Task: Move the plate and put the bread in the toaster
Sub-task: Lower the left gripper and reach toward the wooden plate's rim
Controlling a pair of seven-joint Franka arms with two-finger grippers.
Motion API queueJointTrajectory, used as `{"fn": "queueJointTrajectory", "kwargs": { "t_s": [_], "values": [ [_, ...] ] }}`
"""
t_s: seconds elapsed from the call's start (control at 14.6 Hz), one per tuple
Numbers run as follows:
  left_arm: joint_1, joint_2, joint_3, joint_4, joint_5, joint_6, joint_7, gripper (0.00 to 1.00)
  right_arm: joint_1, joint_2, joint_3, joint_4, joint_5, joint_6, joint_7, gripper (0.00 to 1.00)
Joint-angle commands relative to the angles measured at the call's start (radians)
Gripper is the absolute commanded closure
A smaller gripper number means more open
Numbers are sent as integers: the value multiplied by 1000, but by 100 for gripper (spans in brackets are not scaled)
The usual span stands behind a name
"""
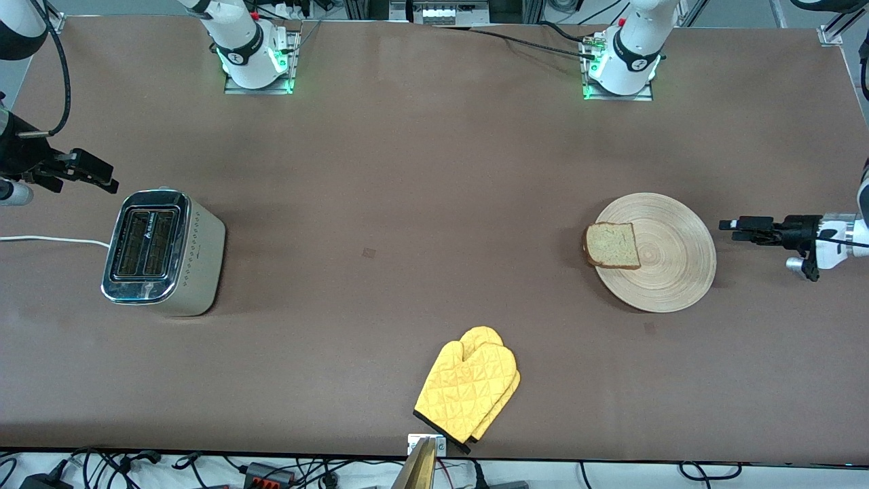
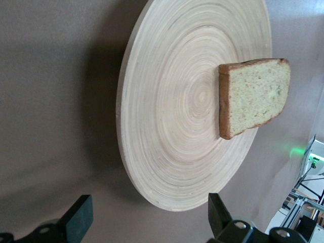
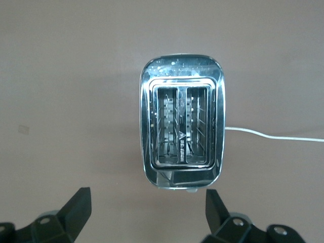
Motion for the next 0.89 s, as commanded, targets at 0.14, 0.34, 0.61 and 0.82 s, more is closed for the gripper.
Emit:
{"fn": "queueJointTrajectory", "kwargs": {
  "t_s": [0.14, 0.34, 0.61, 0.82],
  "values": [
    [7, -15, -2, -75, -62, 47, -9, 0, -5, -9, 5, 6, -1, -16, 10, 0],
    [8, 4, -2, -80, -94, 47, -37, 0, -5, -9, 5, 6, 0, -13, 10, 0],
    [7, 15, -2, -80, -110, 49, -73, 5, -3, -11, 5, 6, 2, -13, 10, 0],
    [7, 15, -2, -80, -114, 49, -120, 17, -3, -11, 5, 6, 2, -12, 10, 0]
  ]
}}
